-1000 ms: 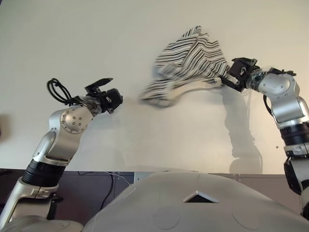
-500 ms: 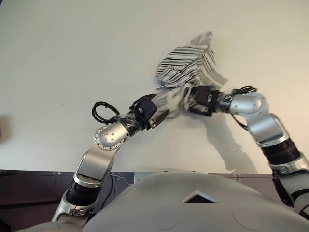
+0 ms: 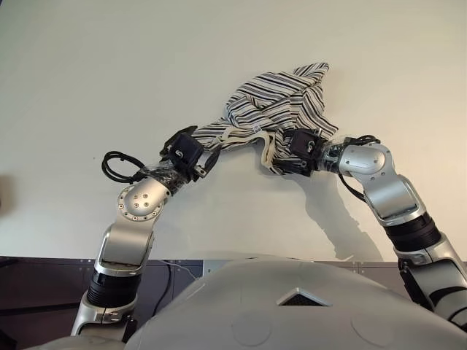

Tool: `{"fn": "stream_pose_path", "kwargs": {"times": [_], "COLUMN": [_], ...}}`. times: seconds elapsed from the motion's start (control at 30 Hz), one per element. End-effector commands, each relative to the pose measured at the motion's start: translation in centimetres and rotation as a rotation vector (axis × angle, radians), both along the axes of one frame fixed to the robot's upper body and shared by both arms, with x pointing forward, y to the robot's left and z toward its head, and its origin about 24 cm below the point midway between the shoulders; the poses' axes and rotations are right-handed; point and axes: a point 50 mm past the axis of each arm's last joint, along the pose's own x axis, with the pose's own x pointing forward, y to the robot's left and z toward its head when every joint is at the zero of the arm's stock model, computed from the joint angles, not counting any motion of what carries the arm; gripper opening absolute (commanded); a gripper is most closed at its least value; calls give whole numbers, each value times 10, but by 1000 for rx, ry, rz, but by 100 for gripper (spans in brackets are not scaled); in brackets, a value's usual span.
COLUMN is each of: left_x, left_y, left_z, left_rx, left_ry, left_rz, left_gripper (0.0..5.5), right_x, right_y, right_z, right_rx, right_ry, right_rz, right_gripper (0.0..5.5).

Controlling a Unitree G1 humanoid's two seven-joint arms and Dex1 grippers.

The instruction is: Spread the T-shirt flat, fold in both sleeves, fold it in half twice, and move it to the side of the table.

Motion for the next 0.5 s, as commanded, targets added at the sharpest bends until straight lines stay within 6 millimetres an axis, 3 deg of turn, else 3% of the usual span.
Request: {"fn": "stream_pose_path", "kwargs": {"times": [0.03, 0.1, 0.23, 0.5], "left_x": [-6, -2, 10, 4], "left_y": [-1, 5, 18, 28], "left_z": [3, 8, -6, -18], "left_rx": [-49, -57, 22, 103], "left_ry": [11, -5, 4, 72], "left_rz": [-30, -30, 27, -91], "left_gripper": [337, 337, 337, 337], "right_x": [-3, -2, 1, 1], "right_y": [-8, -9, -7, -7], "right_z": [-8, -8, -10, -13], "right_rx": [-44, -46, -51, -49], "right_ry": [22, 20, 15, 15], "right_rz": [-21, -26, -19, -37], "right_gripper": [340, 340, 340, 340]}}
